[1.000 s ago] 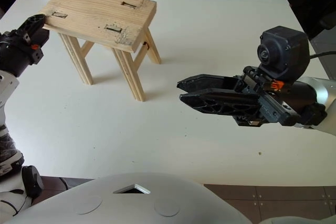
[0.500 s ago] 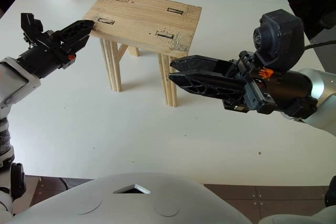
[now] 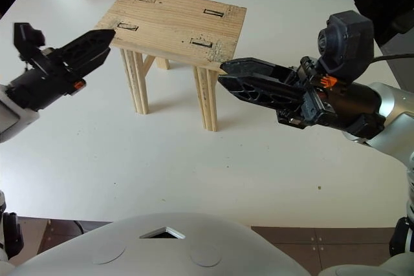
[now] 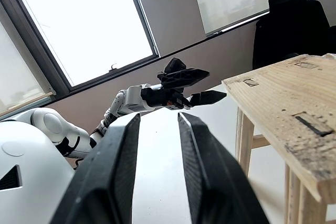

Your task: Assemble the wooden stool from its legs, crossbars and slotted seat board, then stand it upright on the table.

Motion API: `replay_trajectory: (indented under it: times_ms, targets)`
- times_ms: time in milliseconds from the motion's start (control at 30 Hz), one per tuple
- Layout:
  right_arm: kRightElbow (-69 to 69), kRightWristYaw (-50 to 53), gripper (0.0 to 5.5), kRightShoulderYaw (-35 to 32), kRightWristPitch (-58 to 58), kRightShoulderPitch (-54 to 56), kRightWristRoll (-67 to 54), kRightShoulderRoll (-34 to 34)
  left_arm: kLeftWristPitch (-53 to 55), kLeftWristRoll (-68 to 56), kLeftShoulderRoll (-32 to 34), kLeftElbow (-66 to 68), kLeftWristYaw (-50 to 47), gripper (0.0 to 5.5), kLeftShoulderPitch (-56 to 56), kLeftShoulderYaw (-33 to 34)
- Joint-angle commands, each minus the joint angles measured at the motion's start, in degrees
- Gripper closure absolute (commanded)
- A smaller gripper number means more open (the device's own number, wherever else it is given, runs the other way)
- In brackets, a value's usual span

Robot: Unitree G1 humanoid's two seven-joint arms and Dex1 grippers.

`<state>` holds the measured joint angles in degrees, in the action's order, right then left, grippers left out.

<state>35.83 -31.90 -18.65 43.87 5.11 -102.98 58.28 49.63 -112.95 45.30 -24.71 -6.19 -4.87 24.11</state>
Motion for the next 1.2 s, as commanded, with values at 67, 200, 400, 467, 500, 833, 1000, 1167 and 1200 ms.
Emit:
replay_trajectory:
  times_ms: [67,200,400,467,500,833,1000,1167,1200]
  targets:
    - [-3.4,-0.4,4.20,-1.2,0.8,-3.1,4.3,-2.3,2.4,17.9,7.0,2.5,11.8,0.12,9.8,3.8]
    - [-8.8,2.3,4.20,1.2,0.6,-3.6,6.9,-5.7,-10.1,46.2,8.2,3.6,25.5,0.12,19.4,-2.8]
    - [-18.1,13.2,4.20,17.1,-12.1,-2.3,44.6,-16.7,-26.6,67.9,-3.0,10.3,23.8,0.12,16.8,-12.6]
    - [-23.8,17.2,4.20,19.9,-17.4,-1.8,53.2,-22.1,-29.1,73.5,-6.7,11.5,20.8,0.12,14.2,-16.8]
    - [-26.9,19.4,4.20,20.9,-20.2,-1.4,57.3,-24.6,-30.5,77.0,-8.4,12.6,19.4,0.12,13.0,-18.9]
    - [-55.2,27.6,4.20,20.2,-45.8,4.9,81.6,-40.8,-52.4,100.1,-24.6,37.4,9.1,0.12,3.9,-23.9]
    - [-66.3,27.4,4.20,20.9,-57.9,7.4,91.3,-43.9,-60.6,103.2,-28.8,45.5,9.8,0.12,1.4,-22.5]
    - [-75.0,27.1,4.20,19.4,-63.7,9.6,94.6,-46.1,-66.5,104.5,-30.7,50.8,11.3,0.12,0.2,-21.5]
    - [-76.5,27.0,4.20,19.1,-64.5,10.1,95.0,-46.3,-67.4,104.8,-31.0,51.7,11.4,0.12,0.0,-21.4]
